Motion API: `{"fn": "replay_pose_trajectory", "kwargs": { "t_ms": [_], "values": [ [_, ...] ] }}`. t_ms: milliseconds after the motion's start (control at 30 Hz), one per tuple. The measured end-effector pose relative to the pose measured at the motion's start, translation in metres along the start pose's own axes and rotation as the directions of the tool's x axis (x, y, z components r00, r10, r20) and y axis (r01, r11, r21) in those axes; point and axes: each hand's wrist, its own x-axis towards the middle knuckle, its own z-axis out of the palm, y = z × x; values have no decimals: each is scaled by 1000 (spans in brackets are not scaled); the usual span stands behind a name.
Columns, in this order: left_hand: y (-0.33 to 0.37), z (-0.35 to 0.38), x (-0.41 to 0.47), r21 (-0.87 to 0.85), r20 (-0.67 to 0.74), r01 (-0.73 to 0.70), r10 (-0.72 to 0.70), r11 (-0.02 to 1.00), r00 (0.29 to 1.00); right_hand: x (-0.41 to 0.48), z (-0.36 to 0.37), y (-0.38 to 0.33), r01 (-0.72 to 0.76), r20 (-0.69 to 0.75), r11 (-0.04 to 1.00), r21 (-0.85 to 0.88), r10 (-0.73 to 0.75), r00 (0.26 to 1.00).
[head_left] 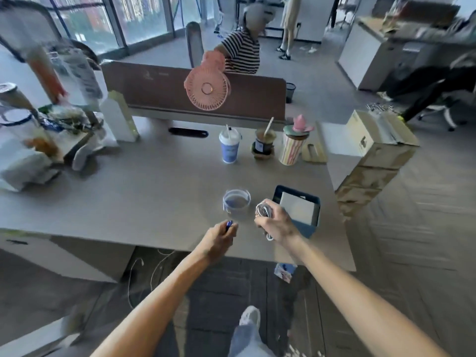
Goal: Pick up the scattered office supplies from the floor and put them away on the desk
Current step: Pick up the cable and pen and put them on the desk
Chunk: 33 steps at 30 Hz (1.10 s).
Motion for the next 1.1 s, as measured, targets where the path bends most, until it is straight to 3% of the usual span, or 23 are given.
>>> {"fn": "replay_pose_trajectory", "kwargs": {
  "t_ms": [167, 433, 733, 833, 967, 1100],
  "values": [
    [8, -20, 71, 53, -30, 92, -91, 994, 995, 113, 7, -5, 106, 106, 959, -262, -81, 991],
    [-3, -46, 147, 146, -67, 192, -184, 971, 981, 198, 46, 32, 6, 286, 885, -465, 144, 947],
    [-22, -48, 207, 287, 120, 32, -70, 957, 990, 221, 51, 31, -104, 255, 873, -477, 251, 934],
    [-19, -41, 219, 367, 195, -80, 7, 927, 981, 218, 40, 31, -206, 264, 913, -353, 309, 914],
    [-18, -25, 230, 475, 318, -223, 70, 851, 945, 206, 14, 28, -215, 83, 939, -269, 245, 966],
    [-15, -3, 235, 523, 438, -394, 158, 755, 885, 185, -11, 21, -228, -40, 963, -142, 225, 974]
  ]
}}
